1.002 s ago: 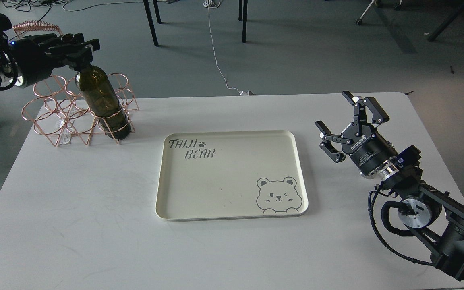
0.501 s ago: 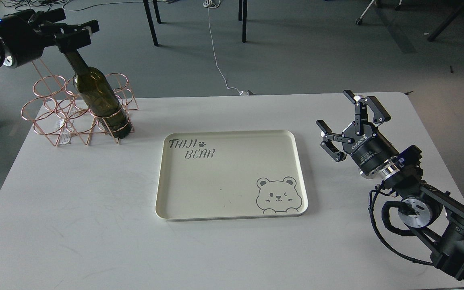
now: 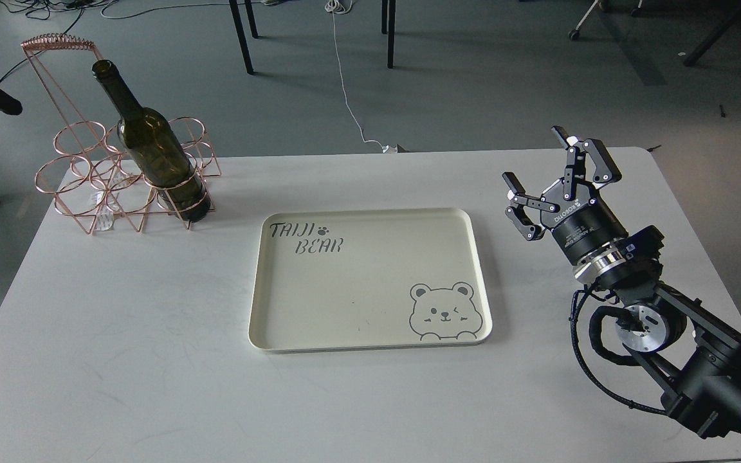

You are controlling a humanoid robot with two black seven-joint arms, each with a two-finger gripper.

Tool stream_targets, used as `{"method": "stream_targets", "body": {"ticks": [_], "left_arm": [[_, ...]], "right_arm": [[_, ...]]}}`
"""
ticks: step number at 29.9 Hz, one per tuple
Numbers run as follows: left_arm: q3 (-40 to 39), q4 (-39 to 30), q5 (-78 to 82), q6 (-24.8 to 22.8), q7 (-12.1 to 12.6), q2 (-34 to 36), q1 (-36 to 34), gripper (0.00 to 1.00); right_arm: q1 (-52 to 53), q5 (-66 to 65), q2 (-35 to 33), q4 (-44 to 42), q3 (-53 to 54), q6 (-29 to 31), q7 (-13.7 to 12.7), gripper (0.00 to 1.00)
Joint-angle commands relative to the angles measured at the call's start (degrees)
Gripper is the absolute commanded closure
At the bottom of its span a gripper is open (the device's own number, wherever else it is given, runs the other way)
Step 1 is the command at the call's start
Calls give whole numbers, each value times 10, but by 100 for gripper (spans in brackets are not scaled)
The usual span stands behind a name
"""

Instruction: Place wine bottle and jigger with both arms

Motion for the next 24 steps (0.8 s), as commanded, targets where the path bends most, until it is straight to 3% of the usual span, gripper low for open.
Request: {"method": "stream_targets", "body": {"ticks": [1,10,15,18,24], "left_arm": [[-18,-39,-59,16,0,-15,82,2],[-154,-39,-102,17,0,-144,316,2],[-242,-26,-118,15,45,-221,443,2],[-274,-9,-118,12,58,-252,488,2],[-288,16,-118,10,59,-273,536,2]], "right_arm": [[0,0,4,0,1,-13,0,1],[5,2,11,-14,-1,-21,0,1],[2,2,11,-7,-4,-20,0,1],[2,2,11,-7,-6,-19,0,1],[1,2,11,-8,-11,-18,0,1]]}}
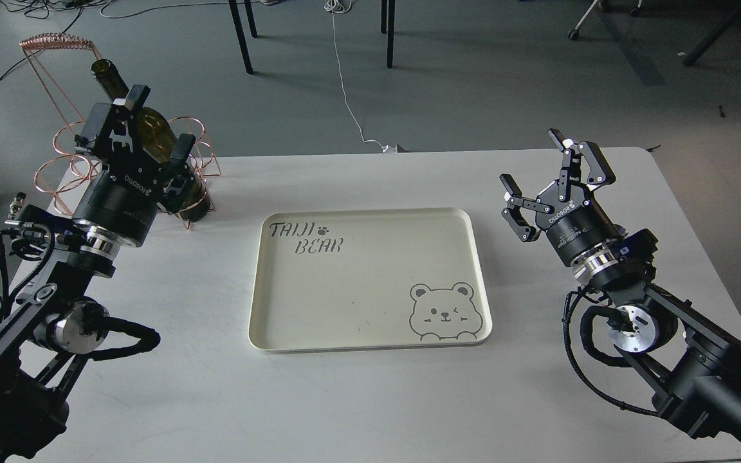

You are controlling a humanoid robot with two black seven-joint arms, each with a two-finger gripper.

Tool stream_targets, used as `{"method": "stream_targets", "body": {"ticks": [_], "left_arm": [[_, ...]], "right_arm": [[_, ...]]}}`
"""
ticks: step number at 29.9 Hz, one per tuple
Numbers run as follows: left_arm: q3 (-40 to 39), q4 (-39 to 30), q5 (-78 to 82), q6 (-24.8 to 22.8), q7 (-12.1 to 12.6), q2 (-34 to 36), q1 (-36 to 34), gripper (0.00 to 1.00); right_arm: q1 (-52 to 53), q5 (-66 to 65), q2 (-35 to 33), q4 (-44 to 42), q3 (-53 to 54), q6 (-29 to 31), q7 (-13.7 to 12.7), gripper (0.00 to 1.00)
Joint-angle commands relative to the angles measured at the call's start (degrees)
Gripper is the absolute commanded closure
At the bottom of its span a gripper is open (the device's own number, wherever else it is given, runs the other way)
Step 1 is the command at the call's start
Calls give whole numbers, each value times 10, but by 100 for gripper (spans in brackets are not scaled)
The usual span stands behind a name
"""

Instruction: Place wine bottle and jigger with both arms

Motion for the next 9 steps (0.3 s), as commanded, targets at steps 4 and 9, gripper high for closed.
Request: {"method": "stream_targets", "body": {"ticks": [4,9], "left_arm": [[-4,19,2,-11,1,-16,32,2],[-3,20,4,-15,7,-22,40,2]], "right_arm": [[0,1,1,-1,-3,0,0,1],[0,0,1,0,-4,0,0,1]]}}
